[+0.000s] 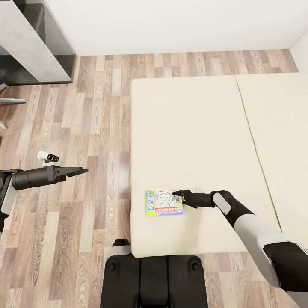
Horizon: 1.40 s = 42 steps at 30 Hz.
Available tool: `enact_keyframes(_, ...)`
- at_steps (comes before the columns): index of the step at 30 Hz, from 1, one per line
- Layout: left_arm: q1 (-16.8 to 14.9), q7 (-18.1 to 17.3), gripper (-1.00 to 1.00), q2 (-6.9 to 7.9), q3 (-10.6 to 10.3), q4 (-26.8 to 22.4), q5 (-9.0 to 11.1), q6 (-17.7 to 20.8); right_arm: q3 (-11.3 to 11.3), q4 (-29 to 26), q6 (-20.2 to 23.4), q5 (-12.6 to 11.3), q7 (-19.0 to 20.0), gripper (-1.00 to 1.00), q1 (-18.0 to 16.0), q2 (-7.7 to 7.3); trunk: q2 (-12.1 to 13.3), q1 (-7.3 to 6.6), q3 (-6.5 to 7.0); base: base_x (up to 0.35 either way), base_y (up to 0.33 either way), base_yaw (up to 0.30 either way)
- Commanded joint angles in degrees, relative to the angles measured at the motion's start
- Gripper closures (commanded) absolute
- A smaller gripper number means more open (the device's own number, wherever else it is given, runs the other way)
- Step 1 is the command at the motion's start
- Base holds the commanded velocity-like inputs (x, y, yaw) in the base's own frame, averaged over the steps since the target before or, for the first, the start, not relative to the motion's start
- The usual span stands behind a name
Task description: Put all the toys in the child's room - the three board games (two on the bed and one on the table), the two jigsaw puzzles on the table, and the tennis ball on the table - inside the toy box on the table in the child's room.
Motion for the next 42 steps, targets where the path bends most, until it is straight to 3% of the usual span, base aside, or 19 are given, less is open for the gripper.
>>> enact_keyframes(1,-0.03,-0.23,-1.00,0.02,-0.05,0.01,-0.05,0.61,0.22,-0.02,0.12,-0.01,0.20,-1.00,-0.02,-0.05,-0.09,0.03,-0.06,0.000,0.109,0.000)
enact_keyframes(42,0.00,-0.23,-1.00,0.02,-0.14,0.09,-0.11,0.61,0.22,-0.02,0.12,-0.01,0.20,-1.00,-0.02,-0.04,-0.09,0.03,-0.06,0.000,0.044,0.000)
